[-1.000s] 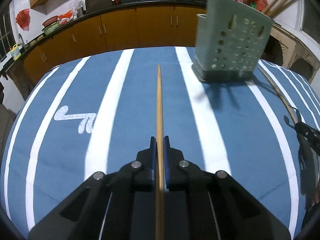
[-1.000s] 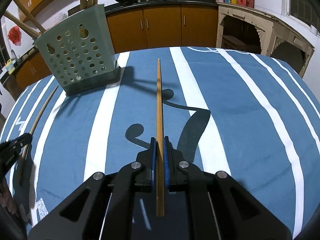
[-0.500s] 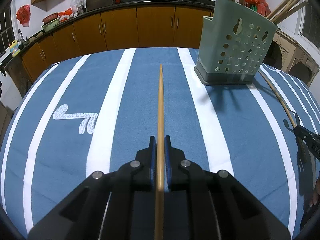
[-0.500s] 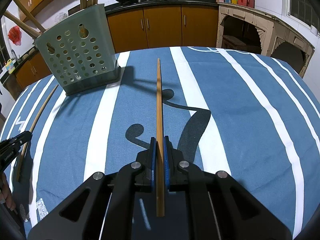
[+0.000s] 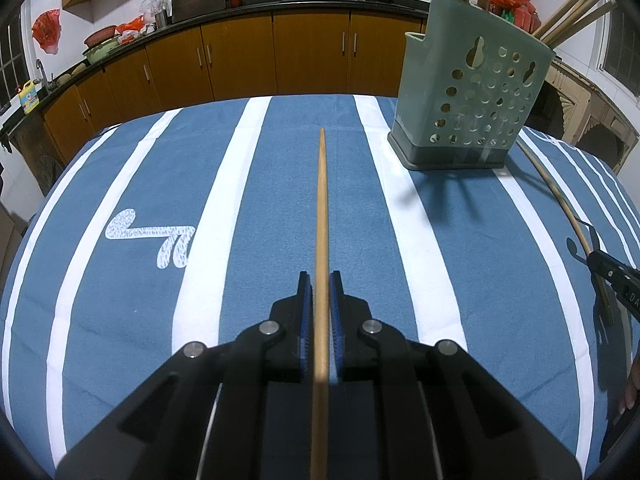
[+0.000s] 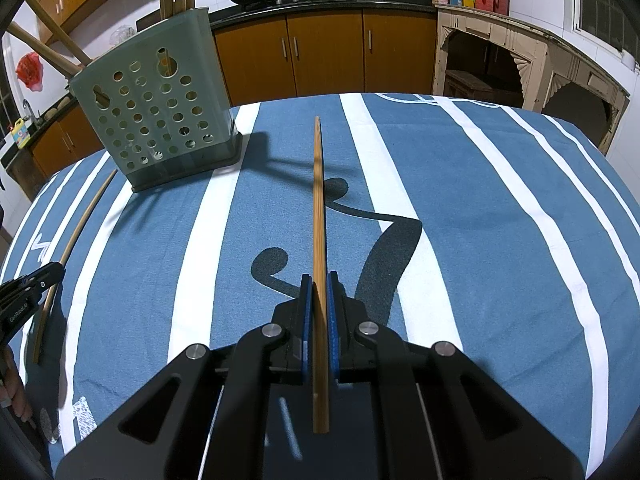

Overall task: Organize utensils
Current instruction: 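Close the right tool on a wooden chopstick while the left tool grasps another, then lift both held chopsticks upright and carry them over the green holder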

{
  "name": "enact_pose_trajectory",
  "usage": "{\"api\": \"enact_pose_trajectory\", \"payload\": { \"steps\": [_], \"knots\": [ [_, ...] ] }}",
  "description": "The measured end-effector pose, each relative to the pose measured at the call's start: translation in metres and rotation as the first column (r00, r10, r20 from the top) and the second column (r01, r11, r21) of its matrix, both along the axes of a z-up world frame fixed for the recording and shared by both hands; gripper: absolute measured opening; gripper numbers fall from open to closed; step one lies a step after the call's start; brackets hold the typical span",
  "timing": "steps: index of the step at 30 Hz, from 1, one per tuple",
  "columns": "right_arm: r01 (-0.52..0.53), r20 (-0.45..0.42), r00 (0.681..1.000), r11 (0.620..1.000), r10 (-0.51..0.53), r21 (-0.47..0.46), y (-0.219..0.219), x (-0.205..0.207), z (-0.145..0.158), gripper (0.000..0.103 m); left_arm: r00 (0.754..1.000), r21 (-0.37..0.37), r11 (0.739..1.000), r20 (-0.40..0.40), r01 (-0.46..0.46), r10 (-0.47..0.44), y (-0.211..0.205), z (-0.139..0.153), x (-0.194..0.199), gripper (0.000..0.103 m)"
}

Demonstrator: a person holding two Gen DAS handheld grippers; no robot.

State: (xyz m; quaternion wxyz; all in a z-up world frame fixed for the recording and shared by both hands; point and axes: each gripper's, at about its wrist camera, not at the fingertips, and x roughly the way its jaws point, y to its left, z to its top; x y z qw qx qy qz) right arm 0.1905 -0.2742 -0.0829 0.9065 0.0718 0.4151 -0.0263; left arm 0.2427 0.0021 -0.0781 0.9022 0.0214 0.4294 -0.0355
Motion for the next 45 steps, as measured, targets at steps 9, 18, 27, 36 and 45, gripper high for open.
{"api": "enact_pose_trajectory", "payload": {
  "steps": [9,18,27,36,45],
  "knots": [
    [-0.002,-0.001,1.0,1.0,0.002,0.003,0.001,-0.002,-0.002,0.009,1.0,0.006,1.0,-0.002,0.017,-0.017,-0.001,-0.001,-0.009,0.019],
    [-0.004,0.0,1.0,1.0,0.004,0.01,-0.001,-0.005,-0.001,0.009,1.0,0.009,1.0,-0.002,0.016,-0.016,-0.001,-0.001,-0.014,0.019],
    [-0.012,0.006,1.0,0.999,0.012,0.036,-0.004,-0.009,-0.002,0.008,1.0,-0.011,1.0,-0.002,0.02,-0.02,0.001,-0.001,-0.018,0.008],
    [-0.022,0.036,0.999,0.999,0.02,0.043,-0.006,-0.018,0.012,0.008,1.0,-0.025,1.0,0.002,0.018,-0.018,0.008,0.007,-0.022,0.007],
    [-0.024,0.101,0.995,0.999,0.021,0.024,-0.006,-0.029,0.035,0.008,0.998,-0.039,0.999,0.056,0.015,-0.013,0.016,0.028,-0.03,0.007]
  ]
}}
